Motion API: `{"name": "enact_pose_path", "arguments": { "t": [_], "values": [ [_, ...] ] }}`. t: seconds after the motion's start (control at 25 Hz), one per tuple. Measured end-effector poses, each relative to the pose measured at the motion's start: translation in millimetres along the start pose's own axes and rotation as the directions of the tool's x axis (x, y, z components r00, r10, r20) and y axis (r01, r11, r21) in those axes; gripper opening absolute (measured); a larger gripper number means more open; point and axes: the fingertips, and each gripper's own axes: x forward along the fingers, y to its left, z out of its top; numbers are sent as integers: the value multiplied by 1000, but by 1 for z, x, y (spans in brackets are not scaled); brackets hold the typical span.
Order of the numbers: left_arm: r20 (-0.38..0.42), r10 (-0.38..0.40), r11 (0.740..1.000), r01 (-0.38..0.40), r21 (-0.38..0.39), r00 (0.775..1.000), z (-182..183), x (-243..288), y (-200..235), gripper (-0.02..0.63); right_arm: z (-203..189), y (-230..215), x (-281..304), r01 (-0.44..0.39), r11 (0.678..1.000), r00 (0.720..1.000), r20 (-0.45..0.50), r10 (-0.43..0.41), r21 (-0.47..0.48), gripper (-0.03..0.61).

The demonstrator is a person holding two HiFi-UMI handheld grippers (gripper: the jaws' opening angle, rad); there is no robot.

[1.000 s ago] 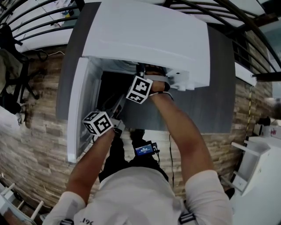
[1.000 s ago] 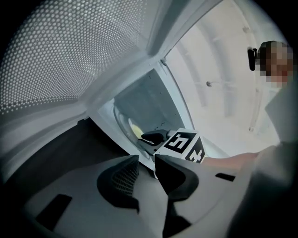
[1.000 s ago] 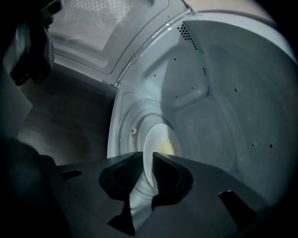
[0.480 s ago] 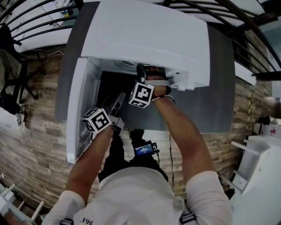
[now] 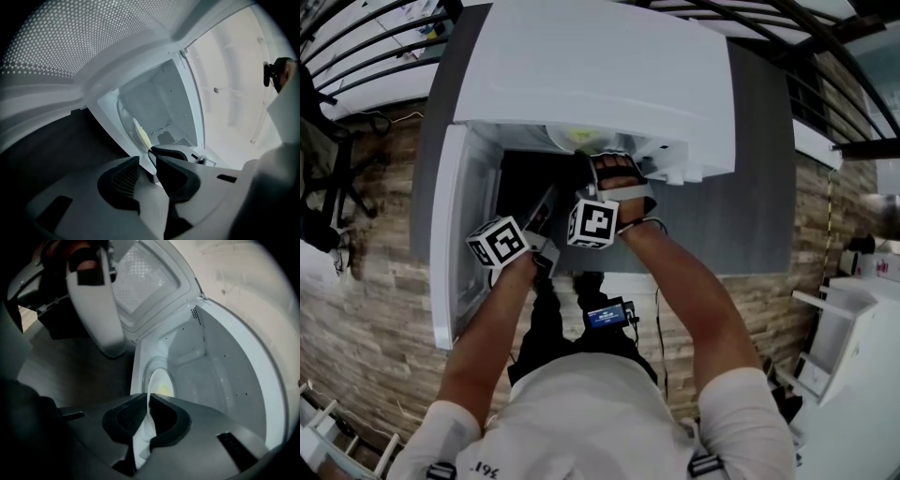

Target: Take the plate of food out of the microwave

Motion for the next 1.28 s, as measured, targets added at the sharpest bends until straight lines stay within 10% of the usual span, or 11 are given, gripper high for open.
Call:
{"name": "enact_pose_path", "arguments": {
  "t": [1.04,1.28],
  "values": [
    [-60,8,995,-14,-100,998,7,54,11,94,-4,25,-29,7,1000,995,98,-8,7,23],
    [-64,12,996,-18,-86,998,6,53,10,93,-3,23,-35,-38,991,990,137,20,130,67]
  ]
}}
